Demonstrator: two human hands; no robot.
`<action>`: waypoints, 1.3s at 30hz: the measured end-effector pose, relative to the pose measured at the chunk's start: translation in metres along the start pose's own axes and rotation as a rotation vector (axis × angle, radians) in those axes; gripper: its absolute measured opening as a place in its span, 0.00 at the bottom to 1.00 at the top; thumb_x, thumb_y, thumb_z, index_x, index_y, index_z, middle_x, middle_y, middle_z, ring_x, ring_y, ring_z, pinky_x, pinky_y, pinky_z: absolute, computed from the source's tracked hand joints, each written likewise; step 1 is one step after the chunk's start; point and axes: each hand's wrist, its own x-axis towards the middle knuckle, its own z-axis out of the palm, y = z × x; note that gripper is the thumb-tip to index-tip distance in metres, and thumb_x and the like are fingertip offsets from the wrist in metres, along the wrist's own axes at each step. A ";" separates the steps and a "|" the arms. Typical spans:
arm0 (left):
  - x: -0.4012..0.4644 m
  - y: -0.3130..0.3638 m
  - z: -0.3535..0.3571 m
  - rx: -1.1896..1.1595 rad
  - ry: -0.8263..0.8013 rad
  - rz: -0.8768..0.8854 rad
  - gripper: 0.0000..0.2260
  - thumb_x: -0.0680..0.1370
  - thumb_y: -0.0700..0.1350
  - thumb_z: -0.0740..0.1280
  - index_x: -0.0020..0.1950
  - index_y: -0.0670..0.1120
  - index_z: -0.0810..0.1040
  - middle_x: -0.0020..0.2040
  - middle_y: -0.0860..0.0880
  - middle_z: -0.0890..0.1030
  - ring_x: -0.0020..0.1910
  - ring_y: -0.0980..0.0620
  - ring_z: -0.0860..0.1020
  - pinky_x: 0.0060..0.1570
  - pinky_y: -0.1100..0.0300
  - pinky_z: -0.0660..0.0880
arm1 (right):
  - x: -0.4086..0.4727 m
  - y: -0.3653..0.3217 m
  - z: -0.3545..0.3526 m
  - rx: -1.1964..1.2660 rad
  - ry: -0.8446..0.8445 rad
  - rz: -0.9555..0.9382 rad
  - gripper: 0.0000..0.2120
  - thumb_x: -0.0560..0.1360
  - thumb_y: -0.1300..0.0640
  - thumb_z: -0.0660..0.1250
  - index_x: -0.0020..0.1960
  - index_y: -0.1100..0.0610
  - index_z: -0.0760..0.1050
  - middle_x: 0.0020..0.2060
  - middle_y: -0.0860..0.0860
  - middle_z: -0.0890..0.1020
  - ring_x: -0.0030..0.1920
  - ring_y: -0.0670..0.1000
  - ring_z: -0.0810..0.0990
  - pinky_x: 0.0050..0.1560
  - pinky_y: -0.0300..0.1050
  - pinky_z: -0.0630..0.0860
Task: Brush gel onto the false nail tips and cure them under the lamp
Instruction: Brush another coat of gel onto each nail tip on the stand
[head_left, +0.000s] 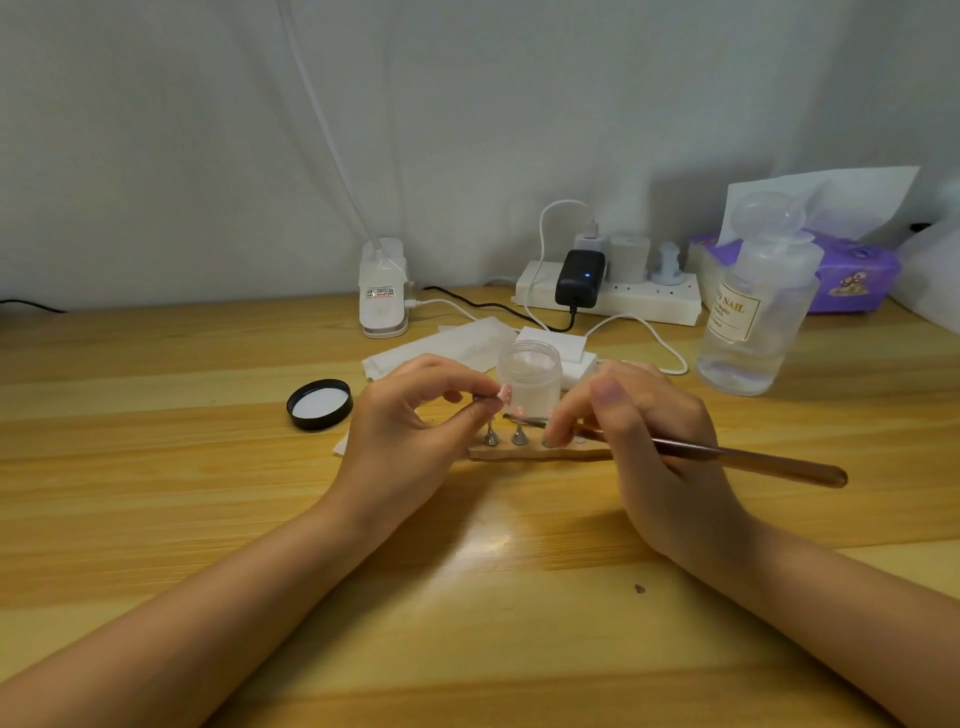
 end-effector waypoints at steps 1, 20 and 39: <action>0.000 0.000 0.000 -0.003 -0.001 -0.002 0.05 0.69 0.42 0.72 0.43 0.50 0.81 0.39 0.54 0.81 0.40 0.57 0.76 0.42 0.70 0.70 | 0.000 0.000 -0.001 0.011 0.015 0.021 0.19 0.77 0.54 0.50 0.35 0.54 0.76 0.32 0.43 0.78 0.37 0.43 0.76 0.43 0.49 0.71; 0.000 0.000 0.000 -0.005 -0.011 -0.003 0.07 0.69 0.39 0.72 0.44 0.50 0.81 0.39 0.55 0.81 0.41 0.58 0.76 0.42 0.71 0.70 | 0.001 0.000 0.001 0.012 -0.008 0.097 0.20 0.77 0.52 0.51 0.38 0.59 0.78 0.35 0.45 0.80 0.40 0.45 0.78 0.46 0.52 0.73; 0.001 -0.002 0.000 0.012 -0.003 0.003 0.09 0.69 0.40 0.73 0.43 0.53 0.80 0.39 0.55 0.80 0.40 0.57 0.75 0.41 0.70 0.70 | -0.001 -0.002 0.000 0.055 -0.022 0.074 0.20 0.77 0.52 0.51 0.34 0.54 0.77 0.31 0.45 0.79 0.37 0.44 0.77 0.45 0.50 0.71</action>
